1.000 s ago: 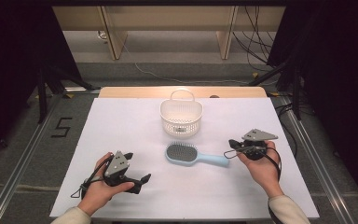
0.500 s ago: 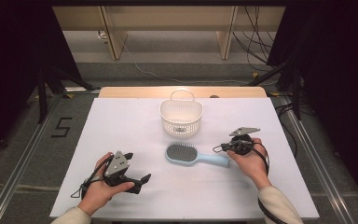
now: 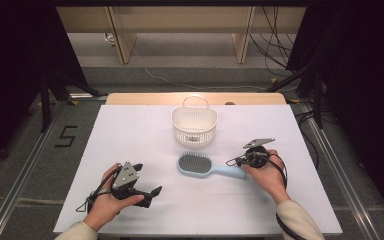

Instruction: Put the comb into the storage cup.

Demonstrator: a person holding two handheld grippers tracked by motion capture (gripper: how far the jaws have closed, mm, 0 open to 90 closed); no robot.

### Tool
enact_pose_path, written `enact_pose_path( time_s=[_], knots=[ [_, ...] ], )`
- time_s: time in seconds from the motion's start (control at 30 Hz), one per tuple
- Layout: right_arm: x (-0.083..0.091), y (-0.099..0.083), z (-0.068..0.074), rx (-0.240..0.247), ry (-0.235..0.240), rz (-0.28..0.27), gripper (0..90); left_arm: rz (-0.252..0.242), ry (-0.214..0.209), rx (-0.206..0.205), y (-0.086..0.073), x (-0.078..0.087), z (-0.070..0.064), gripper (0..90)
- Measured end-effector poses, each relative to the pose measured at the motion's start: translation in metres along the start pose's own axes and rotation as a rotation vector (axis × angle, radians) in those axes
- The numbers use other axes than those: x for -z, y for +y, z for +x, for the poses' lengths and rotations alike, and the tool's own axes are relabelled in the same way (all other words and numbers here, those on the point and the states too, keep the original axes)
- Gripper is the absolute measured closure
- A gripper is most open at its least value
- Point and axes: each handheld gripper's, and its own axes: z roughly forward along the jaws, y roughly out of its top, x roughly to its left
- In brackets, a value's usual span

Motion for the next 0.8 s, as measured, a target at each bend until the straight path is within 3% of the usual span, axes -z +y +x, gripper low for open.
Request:
enact_pose_path(
  time_s=[0.43,0.8],
  knots=[
    [0.0008,-0.0027,-0.0015,-0.024,0.014,0.040,90.0,0.000,-0.004,0.007,-0.0002,-0.0007,0.0000,0.0],
    [0.0020,-0.0058,0.0002,-0.015,0.047,0.091,90.0,0.008,0.005,0.007,-0.0009,-0.0004,0.0000,0.0]
  ],
)
